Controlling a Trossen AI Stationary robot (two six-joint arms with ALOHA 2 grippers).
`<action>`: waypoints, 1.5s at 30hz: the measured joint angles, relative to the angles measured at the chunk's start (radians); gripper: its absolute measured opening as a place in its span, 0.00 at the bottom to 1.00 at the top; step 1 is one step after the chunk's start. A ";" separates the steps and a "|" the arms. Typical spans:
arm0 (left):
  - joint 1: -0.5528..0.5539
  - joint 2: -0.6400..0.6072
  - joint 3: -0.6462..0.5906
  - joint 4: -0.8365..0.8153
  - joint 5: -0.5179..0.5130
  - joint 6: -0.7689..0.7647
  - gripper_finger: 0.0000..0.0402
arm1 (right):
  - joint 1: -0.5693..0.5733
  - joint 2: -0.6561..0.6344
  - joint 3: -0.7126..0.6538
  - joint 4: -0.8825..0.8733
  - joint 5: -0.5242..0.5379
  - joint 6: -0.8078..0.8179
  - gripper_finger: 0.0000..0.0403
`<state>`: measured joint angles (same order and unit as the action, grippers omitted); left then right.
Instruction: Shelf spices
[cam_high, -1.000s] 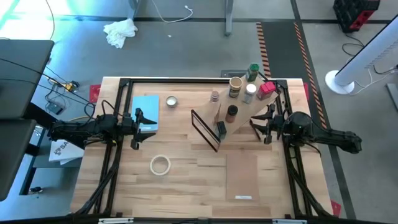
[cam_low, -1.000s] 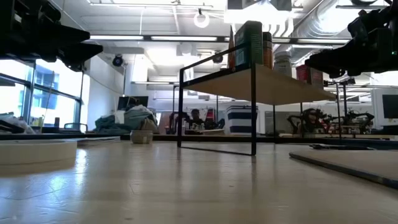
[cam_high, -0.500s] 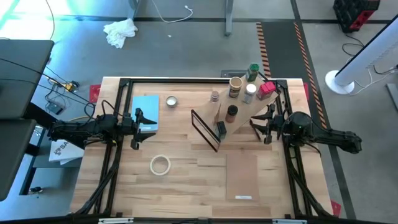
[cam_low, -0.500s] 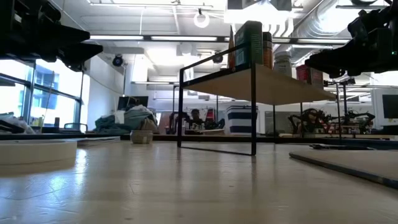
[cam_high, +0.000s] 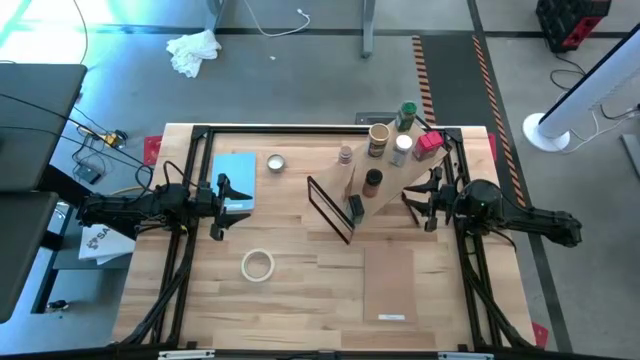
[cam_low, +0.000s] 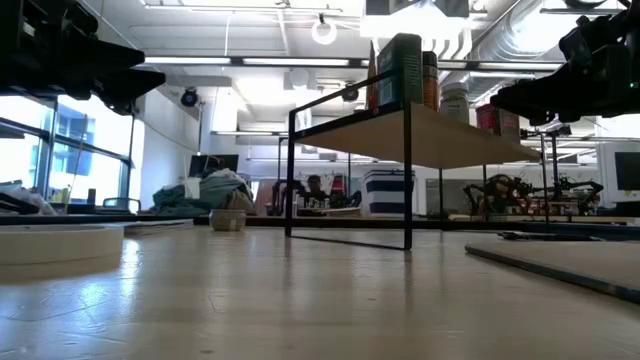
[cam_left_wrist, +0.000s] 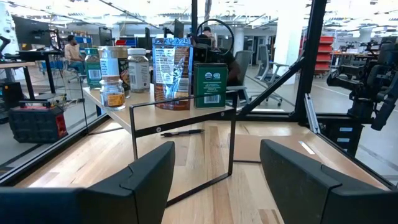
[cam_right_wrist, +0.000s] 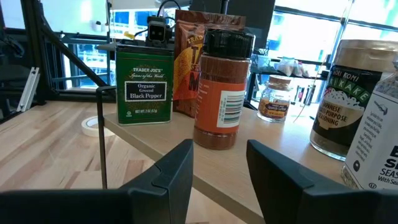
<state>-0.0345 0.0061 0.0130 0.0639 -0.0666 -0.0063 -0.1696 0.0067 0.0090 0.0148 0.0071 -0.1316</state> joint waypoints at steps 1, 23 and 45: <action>0.000 0.000 0.000 0.000 0.000 0.000 0.58 | 0.000 0.000 0.000 0.000 0.000 0.000 0.36; 0.000 0.000 0.000 0.000 0.000 0.000 0.58 | 0.000 0.000 0.000 0.000 0.000 0.000 0.36; 0.000 0.000 0.000 0.000 0.000 0.000 0.58 | 0.000 -0.001 0.013 0.108 0.000 0.188 0.36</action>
<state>-0.0345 0.0060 0.0132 0.0639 -0.0666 -0.0063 -0.1699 0.0059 0.0218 0.1231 0.0067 0.0563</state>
